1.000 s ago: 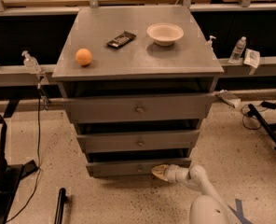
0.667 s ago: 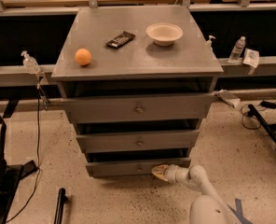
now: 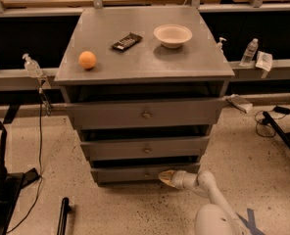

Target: Close bottom drawer

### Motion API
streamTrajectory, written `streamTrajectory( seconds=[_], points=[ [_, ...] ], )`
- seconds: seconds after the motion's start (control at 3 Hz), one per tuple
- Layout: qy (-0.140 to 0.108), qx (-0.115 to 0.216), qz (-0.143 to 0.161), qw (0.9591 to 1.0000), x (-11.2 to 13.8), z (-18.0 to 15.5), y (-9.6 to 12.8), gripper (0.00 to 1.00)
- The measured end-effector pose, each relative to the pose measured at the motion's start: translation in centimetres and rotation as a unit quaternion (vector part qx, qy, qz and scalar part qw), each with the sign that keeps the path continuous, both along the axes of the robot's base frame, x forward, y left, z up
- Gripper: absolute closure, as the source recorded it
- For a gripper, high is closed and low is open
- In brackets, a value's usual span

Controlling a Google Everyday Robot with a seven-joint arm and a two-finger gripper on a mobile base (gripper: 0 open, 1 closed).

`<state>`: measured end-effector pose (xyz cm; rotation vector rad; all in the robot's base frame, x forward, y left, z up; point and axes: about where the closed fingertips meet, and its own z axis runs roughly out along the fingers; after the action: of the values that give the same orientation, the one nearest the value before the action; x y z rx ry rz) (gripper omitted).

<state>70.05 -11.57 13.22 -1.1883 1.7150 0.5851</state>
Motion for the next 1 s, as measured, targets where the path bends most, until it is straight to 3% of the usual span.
streamTrajectory(
  seconds=[0.33,1.0],
  points=[
    [0.002,0.005,-0.001,1.0000,1.26,0.29,0.65,1.00],
    [0.002,0.007,0.000,1.0000,1.24,0.32,0.70,1.00]
  ],
)
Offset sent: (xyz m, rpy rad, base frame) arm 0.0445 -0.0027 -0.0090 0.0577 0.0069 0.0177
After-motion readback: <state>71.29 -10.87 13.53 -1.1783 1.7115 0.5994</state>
